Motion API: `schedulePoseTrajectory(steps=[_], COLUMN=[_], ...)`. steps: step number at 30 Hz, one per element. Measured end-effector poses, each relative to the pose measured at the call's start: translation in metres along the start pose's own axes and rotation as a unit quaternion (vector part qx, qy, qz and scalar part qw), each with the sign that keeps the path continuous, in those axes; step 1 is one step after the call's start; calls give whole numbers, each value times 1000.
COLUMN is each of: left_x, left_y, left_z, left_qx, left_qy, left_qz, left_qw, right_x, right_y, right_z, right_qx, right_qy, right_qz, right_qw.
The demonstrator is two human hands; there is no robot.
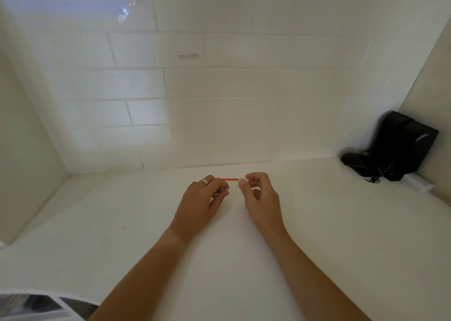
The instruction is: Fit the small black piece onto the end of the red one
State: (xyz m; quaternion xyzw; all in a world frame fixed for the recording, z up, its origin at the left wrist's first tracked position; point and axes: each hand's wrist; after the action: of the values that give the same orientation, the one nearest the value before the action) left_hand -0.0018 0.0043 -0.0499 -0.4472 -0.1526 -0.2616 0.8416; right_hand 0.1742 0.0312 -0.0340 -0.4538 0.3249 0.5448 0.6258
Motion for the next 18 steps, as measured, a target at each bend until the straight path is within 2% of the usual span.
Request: schedulePoseTrajectory(steps=[3, 9, 12, 15, 18], left_x=[-1, -3, -8, -11, -12], left_y=[1, 2, 5, 8, 9], left_z=[0, 0, 1, 1, 3], left_qx=[0, 5, 14, 19, 16], left_qy=[-1, 3, -22, -54, -62], left_qz=[0, 19, 38, 53, 57], left_qw=[1000, 1000, 999, 997, 996], right_x=[2, 6, 9, 7, 5], right_y=[-2, 4, 3, 0, 6], right_z=[0, -1, -1, 3, 10], right_qx=[28, -60, -1, 70, 67], right_qy=[-25, -98, -117, -100, -82], right_qz=[-15, -110, -167, -235, -301], right_qw=[999, 987, 979, 964, 948])
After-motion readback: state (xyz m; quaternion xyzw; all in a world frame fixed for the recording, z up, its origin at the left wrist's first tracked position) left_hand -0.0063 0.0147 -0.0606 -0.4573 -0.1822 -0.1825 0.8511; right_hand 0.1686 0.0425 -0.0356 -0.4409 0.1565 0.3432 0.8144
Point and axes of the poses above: each hand's wrist, its own z-axis towards the middle knuckle, its own y-axis out of the palm, x = y × z, and after that the axes turned 6 degrees about -y, right-handed
